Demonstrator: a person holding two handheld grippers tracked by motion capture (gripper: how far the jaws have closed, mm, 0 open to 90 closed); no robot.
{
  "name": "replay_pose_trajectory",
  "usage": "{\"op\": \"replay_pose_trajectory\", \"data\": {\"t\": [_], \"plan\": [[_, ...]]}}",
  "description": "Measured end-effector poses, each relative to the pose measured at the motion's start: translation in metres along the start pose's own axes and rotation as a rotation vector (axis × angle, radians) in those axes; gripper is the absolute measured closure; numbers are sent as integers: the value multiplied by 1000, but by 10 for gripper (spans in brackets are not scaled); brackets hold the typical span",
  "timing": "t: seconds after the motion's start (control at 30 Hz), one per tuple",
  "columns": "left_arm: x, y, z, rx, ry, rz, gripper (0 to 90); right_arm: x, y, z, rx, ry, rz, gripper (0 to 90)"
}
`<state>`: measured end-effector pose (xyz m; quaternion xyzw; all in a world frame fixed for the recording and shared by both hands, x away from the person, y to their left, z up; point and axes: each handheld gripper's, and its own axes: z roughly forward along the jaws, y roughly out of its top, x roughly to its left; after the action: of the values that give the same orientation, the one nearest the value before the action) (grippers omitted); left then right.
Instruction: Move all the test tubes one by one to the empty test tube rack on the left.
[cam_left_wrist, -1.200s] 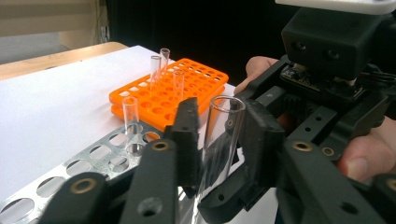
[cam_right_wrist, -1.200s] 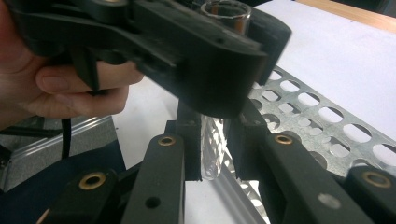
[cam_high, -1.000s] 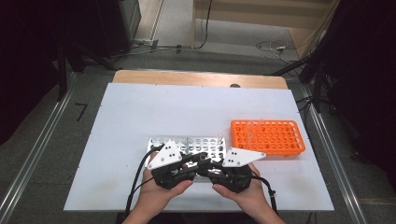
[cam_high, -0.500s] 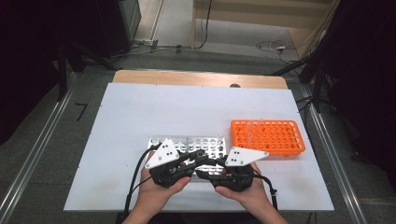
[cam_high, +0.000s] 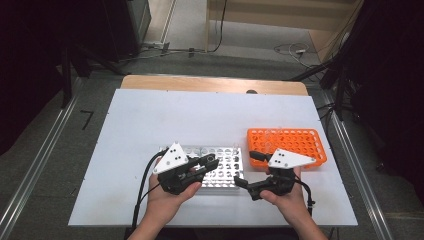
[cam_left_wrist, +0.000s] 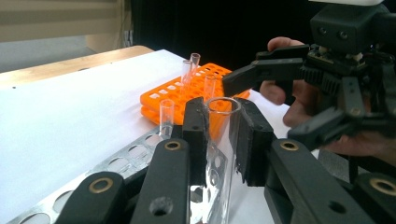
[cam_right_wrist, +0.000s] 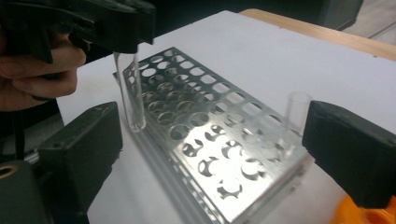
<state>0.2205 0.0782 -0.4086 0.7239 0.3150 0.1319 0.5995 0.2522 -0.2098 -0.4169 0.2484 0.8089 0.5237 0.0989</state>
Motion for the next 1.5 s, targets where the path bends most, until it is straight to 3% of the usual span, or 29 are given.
{"op": "replay_pose_trajectory", "data": {"t": [0.3, 0.5, 0.7, 0.93, 1.2, 1.5], "plan": [[9, 11, 9, -14, 18, 6, 759, -23, -25, -34, -5, -42, 15, 0], [16, 20, 23, -16, 31, 17, 760, -36, -39, -55, 0, -91, 48, 0], [24, 24, 38, -33, 37, -1, 759, -43, -46, -69, -7, -122, 59, 0], [32, 26, 58, -45, 51, -12, 759, -53, -51, -74, -10, -138, 92, 0], [41, 23, 76, -60, 63, -28, 759, -52, -51, -74, -9, -139, 88, 0], [49, 15, 94, -40, 86, -43, 759, -54, -52, -74, -14, -146, 98, 0]]}}
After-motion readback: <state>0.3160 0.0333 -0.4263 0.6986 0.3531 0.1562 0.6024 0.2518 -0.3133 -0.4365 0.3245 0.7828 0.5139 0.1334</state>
